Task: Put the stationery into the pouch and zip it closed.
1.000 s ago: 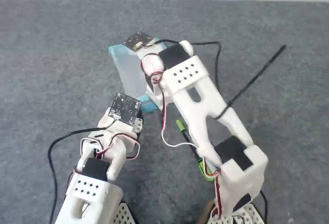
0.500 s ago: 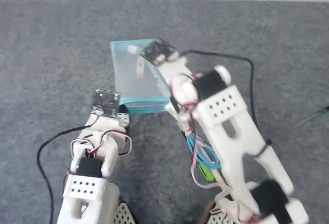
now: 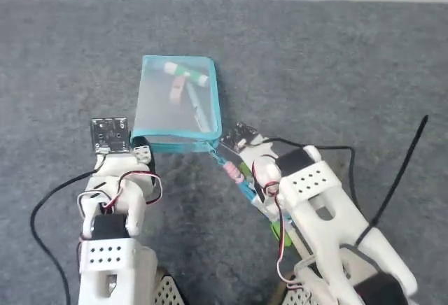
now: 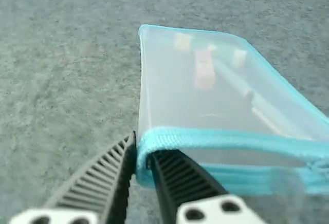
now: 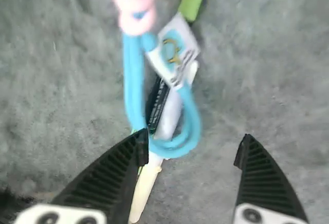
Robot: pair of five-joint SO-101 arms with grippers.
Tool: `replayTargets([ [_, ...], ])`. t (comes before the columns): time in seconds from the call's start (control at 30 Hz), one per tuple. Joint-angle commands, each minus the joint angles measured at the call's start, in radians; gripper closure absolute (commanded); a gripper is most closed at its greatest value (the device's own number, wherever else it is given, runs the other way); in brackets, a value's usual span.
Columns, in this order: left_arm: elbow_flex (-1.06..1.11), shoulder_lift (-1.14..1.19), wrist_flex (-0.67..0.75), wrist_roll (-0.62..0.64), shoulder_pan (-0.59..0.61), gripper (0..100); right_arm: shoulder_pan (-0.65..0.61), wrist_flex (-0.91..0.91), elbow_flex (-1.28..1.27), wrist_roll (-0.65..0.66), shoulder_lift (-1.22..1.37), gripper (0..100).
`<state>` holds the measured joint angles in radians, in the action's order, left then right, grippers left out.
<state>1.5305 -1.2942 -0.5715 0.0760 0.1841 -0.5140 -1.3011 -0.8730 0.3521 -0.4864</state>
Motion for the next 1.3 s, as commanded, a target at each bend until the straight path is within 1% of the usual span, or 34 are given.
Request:
replayTargets([
  [0.0, -0.079, -0.017, 0.031, 0.021, 0.018, 99, 0.018, 0.015, -0.028, 0.011, -0.048, 72.5],
  [0.2, -0.12, -0.012, 0.026, 0.11, 0.146, 99, 0.033, 0.045, -0.078, 0.038, -0.039, 72.5],
  [0.33, -0.13, -0.017, 0.026, 0.12, 0.187, 99, 0.028, 0.071, -0.097, 0.037, -0.039, 72.5],
  [0.47, -0.159, -0.011, 0.026, 0.12, 0.255, 99, 0.027, 0.081, -0.103, 0.035, -0.038, 72.4],
  [0.63, -0.154, -0.017, 0.005, 0.118, 0.21, 99, 0.01, 0.205, -0.18, 0.028, -0.038, 72.4],
  [0.77, -0.15, -0.017, 0.006, 0.114, 0.187, 99, -0.028, 0.278, -0.221, -0.031, -0.038, 72.4],
  [0.9, -0.148, -0.012, 0.005, 0.114, 0.158, 99, -0.03, 0.286, -0.221, -0.041, -0.038, 72.6],
  [0.93, -0.147, -0.012, 0.005, 0.114, 0.15, 99, -0.024, 0.286, -0.221, -0.041, -0.036, 73.7],
  [1.03, -0.139, -0.017, 0.005, 0.114, 0.143, 99, -0.016, 0.28, -0.221, -0.041, -0.039, 81.1],
  [1.1, -0.136, -0.017, 0.005, 0.114, 0.143, 99, -0.033, 0.275, -0.216, -0.041, -0.05, 83.2],
  [1.27, -0.136, -0.017, 0.006, 0.112, 0.14, 99, -0.05, 0.206, -0.129, -0.043, -0.051, 76.4],
])
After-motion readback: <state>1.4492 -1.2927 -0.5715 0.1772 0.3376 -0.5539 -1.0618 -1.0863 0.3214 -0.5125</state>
